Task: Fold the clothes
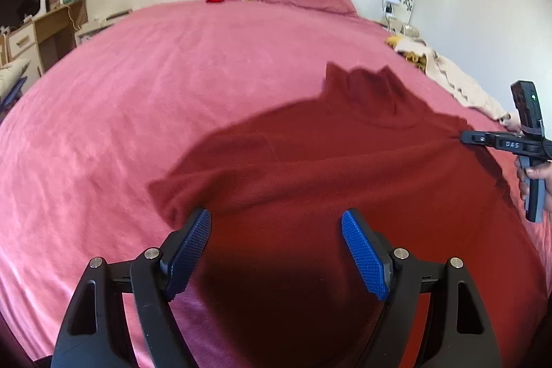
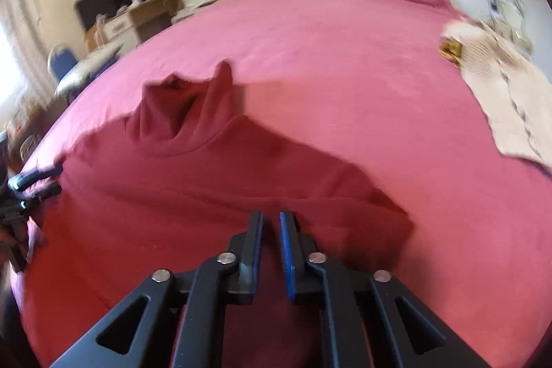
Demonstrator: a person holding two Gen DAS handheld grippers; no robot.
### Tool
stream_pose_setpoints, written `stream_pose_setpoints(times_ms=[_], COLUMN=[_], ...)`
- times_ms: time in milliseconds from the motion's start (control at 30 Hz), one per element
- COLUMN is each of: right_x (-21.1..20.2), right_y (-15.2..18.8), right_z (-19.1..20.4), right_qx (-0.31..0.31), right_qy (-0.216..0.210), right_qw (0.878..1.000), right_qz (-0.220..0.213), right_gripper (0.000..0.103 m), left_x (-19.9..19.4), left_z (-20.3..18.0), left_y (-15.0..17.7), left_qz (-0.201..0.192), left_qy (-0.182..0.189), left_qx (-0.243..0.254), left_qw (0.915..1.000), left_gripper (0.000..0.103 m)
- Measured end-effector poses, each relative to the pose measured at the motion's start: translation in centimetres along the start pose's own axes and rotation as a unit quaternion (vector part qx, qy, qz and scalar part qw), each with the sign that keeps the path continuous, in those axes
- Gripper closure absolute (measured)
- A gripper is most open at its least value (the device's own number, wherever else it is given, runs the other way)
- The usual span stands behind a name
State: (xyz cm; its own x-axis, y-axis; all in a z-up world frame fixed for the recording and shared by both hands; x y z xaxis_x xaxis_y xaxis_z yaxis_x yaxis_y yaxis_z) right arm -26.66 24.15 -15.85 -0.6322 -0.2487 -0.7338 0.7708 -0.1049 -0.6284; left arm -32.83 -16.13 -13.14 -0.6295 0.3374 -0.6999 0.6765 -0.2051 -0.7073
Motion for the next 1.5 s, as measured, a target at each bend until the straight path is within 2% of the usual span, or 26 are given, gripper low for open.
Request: stream_pose_setpoints(times_ms=[67,133,167,200,267,300,333,400,433,500,567,633,700,767,833,933,1033,1133,1200,1233,1300,1333,1367,1400,1433,1500], right_x=[-1.9,-3.4,-3.3,-2.8,-0.8,0.4,1.1,0.0,-1.0,-2.6,-3.8,-2.8,-1.9,-0.5,2.4,6.2,10.4,13.3,13.9,14.0,13.8,13.7,13.5,13.4,13.3,13.1], right_y=[0.0,0.2,0.4,0.8,2.1,2.9,3.4,3.3,3.1,2.1,0.7,-1.8,-4.3,-6.8,-9.4,-12.0,-12.8,-12.8,-12.8,-12.9,-12.9,-13.0,-13.0,-13.0,-13.0,-13.1], right_z=[1.0,2.8,3.8,4.5,4.9,3.9,3.1,1.9,1.1,0.6,0.5,0.6,0.7,0.9,1.4,1.8,2.0,1.7,1.1,0.9,0.8,0.7,0.6,0.5,0.5,0.3], right_qx=[0.0,-0.017,-0.031,-0.047,-0.068,-0.057,-0.043,-0.002,0.021,0.033,0.033,0.025,0.016,0.006,-0.014,-0.032,-0.029,-0.007,0.024,0.036,0.046,0.052,0.057,0.062,0.067,0.078], right_qy=[-0.028,-0.063,-0.076,-0.075,-0.041,-0.018,-0.009,-0.031,-0.029,-0.04,-0.056,-0.068,-0.081,-0.091,-0.093,-0.093,-0.112,-0.147,-0.169,-0.177,-0.179,-0.181,-0.182,-0.183,-0.184,-0.186], right_qw=[0.999,0.997,0.995,0.995,0.997,0.997,0.997,0.999,0.999,0.998,0.998,0.997,0.996,0.996,0.994,0.991,0.983,0.973,0.969,0.968,0.968,0.969,0.969,0.969,0.969,0.969], right_qz=[-0.027,-0.051,-0.049,-0.036,0.01,0.041,0.056,0.037,0.034,0.021,0.006,0.011,0.016,0.025,0.05,0.088,0.144,0.177,0.176,0.174,0.166,0.163,0.159,0.155,0.151,0.144], right_gripper=[0.073,0.073,0.073,0.073,0.073,0.075,0.077,0.076,0.076,0.075,0.074,0.072,0.071,0.071,0.07,0.07,0.07,0.07,0.071,0.073,0.096,0.097,0.098,0.099,0.099,0.099], left_x=[-1.4,-2.5,-2.2,-1.2,0.0,0.4,0.4,-1.2,-2.4,-4.2,-4.5,-3.6,-1.0,2.4,5.6,9.5,13.3,15.2,15.6,15.7,15.8,15.8,15.9,15.9,16.0,16.1], left_z=[0.6,1.1,1.5,2.0,2.8,3.2,3.5,4.3,4.8,5.2,5.0,4.1,2.3,0.2,-1.8,-4.5,-7.2,-8.5,-8.5,-8.5,-8.4,-8.3,-8.3,-8.2,-8.2,-8.1], left_y=[-0.4,-0.5,-0.2,0.5,1.3,1.7,1.7,0.8,0.1,-1.5,-3.4,-5.3,-7.1,-8.7,-10.0,-11.2,-12.4,-13.8,-14.1,-14.1,-14.2,-14.3,-14.3,-14.4,-14.4,-14.5], left_qz=[-0.025,-0.049,-0.039,-0.01,0.027,0.041,0.047,0.034,0.016,-0.018,-0.032,-0.032,-0.008,0.026,0.058,0.099,0.14,0.144,0.145,0.145,0.146,0.146,0.147,0.147,0.147,0.148], left_qy=[0.006,0.023,0.021,0.008,-0.005,-0.01,-0.016,-0.034,-0.032,-0.019,0.003,0.034,0.069,0.094,0.114,0.133,0.152,0.198,0.205,0.206,0.21,0.212,0.214,0.216,0.218,0.221], left_qx=[-0.031,-0.063,-0.079,-0.096,-0.109,-0.112,-0.114,-0.126,-0.136,-0.154,-0.171,-0.185,-0.199,-0.192,-0.17,-0.108,-0.044,-0.037,-0.045,-0.049,-0.058,-0.062,-0.066,-0.07,-0.074,-0.082], left_qw=[0.9992,0.9966,0.9959,0.9953,0.9937,0.9928,0.9922,0.9909,0.99,0.9877,0.9848,0.9816,0.9775,0.9766,0.9771,0.9802,0.9775,0.9689,0.967,0.9663,0.965,0.9643,0.9636,0.9628,0.9621,0.9605], left_gripper=[0.023,0.022,0.022,0.022,0.023,0.023,0.022,0.022,0.022,0.022,0.022,0.021,0.021,0.021,0.021,0.021,0.021,0.021,0.021,0.021,0.023,0.036,0.067,0.086,0.098,0.098])
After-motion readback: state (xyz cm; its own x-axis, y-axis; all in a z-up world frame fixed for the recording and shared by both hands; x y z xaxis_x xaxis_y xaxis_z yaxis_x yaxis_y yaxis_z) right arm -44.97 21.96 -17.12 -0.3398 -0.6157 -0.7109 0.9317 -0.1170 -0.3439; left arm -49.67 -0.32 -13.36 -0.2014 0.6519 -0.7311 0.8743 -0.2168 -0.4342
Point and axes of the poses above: each gripper's, at about its wrist camera, not at the fingertips, and x roughly the way its jaws point, z to its left, y to its underside, the point moved 5 cm from there along x, roughly the way its jaws point, and after that the axes turned 4 degrees about -y, right-handed, at the moved point
